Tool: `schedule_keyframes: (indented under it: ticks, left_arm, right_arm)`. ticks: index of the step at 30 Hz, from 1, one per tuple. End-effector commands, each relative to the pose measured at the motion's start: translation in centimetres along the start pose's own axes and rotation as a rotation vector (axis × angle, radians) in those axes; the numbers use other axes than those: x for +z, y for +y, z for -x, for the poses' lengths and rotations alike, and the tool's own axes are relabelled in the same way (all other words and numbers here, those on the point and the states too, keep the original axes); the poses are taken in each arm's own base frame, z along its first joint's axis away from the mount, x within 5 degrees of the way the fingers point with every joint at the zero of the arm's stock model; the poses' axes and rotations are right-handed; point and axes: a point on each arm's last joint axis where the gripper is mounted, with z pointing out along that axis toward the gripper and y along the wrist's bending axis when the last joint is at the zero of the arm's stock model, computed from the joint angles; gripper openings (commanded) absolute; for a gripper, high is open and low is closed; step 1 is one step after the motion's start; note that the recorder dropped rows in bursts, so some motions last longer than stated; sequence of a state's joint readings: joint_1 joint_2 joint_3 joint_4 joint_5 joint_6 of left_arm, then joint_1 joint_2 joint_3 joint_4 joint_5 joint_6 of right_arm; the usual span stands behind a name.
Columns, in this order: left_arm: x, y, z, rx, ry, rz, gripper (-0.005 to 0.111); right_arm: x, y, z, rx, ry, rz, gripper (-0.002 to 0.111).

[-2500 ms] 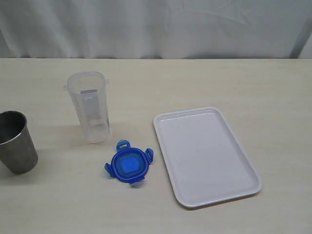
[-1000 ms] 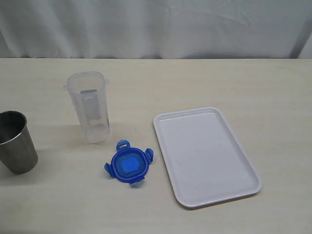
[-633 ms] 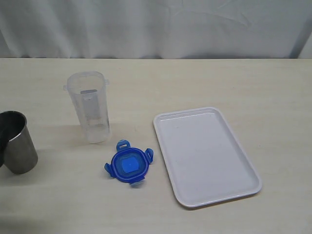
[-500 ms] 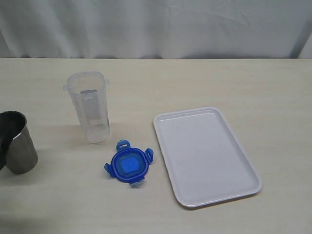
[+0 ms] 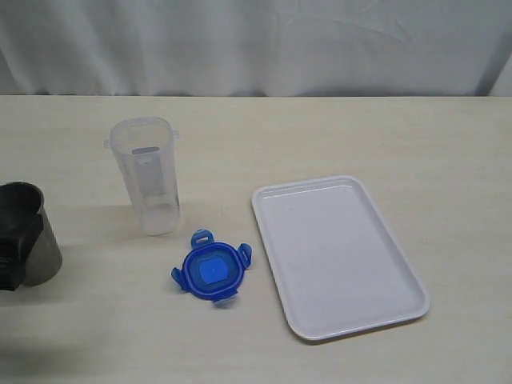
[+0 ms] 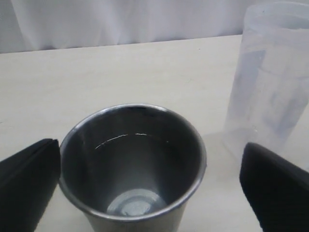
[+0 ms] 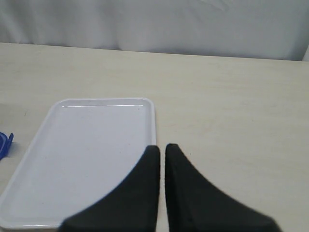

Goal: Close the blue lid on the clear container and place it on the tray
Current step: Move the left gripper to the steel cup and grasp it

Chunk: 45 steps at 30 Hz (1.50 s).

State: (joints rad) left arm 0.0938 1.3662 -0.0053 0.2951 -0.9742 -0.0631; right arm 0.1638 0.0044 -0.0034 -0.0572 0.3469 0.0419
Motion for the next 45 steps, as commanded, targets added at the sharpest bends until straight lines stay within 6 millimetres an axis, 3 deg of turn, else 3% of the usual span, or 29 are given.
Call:
schedule_keyframes:
  ticks: [1,14,21,30,37,45]
  left_arm:
    - [0.3,0.4,-0.6,-0.003,0.010,0.035,0.105]
    - [1.7,0.5,-2.7,-0.008,0.080,0.032,0.105]
    - [3.8,0.9,-3.9,-0.026,0.143,0.020,0.105]
    - [5.6,1.3,-4.1,-0.025,0.139,0.020,0.105]
    - [5.7,1.4,-4.0,-0.007,0.123,0.020,0.105]
    - [5.9,1.2,-5.6,-0.019,0.197,0.010,0.105]
  right_arm:
    - [0.0,0.0,-0.1,-0.003,-0.002,0.002,0.004]
    - [0.0,0.0,-0.1,-0.003,-0.002,0.002,0.004]
    - [0.0,0.0,-0.1,-0.003,-0.002,0.002,0.004]
    - [0.0,0.0,-0.1,-0.003,-0.002,0.002,0.004]
    - [0.0,0.0,-0.1,-0.003,-0.002,0.002,0.004]
    - [0.0,0.0,-0.1,-0.003,-0.002,0.002,0.004]
